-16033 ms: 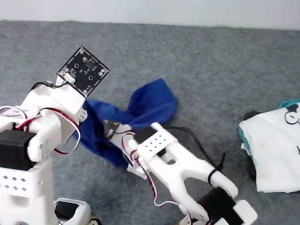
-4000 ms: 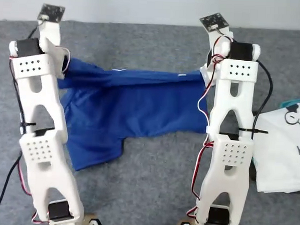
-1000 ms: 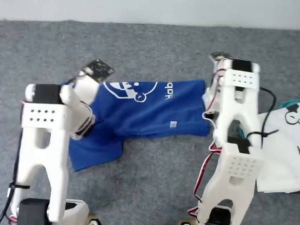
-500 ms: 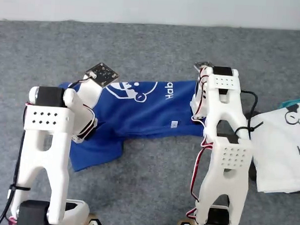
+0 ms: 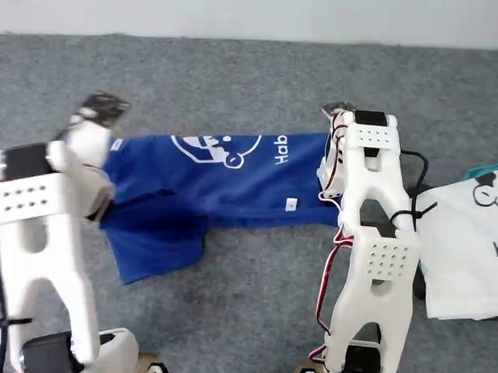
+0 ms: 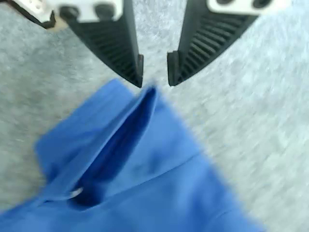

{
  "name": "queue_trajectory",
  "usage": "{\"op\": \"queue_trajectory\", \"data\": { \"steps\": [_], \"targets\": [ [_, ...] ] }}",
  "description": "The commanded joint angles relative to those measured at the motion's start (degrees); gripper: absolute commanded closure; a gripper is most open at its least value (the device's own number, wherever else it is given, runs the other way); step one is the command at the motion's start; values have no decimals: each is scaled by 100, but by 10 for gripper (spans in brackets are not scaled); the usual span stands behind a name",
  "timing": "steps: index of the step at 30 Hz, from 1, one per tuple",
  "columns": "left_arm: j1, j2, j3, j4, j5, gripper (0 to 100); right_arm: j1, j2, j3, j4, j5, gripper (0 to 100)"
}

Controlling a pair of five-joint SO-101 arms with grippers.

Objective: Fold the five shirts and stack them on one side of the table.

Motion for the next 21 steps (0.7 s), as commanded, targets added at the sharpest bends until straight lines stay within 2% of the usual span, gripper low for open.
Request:
{"op": "queue_trajectory", "data": {
  "steps": [1, 11, 15, 21],
  "targets": [
    [-536, -141, -198, -53, -62, 906, -171, 330, 62, 22, 88, 942],
    [-695, -132, -180, -53, -281, 906, -154, 330, 62, 163, 88, 943],
    [-695, -149, -180, -35, -273, 907, -154, 321, 35, 233, 88, 993],
    [-677, -176, -40, -9, -264, 909, -119, 312, 26, 338, 88, 990]
  ]
}}
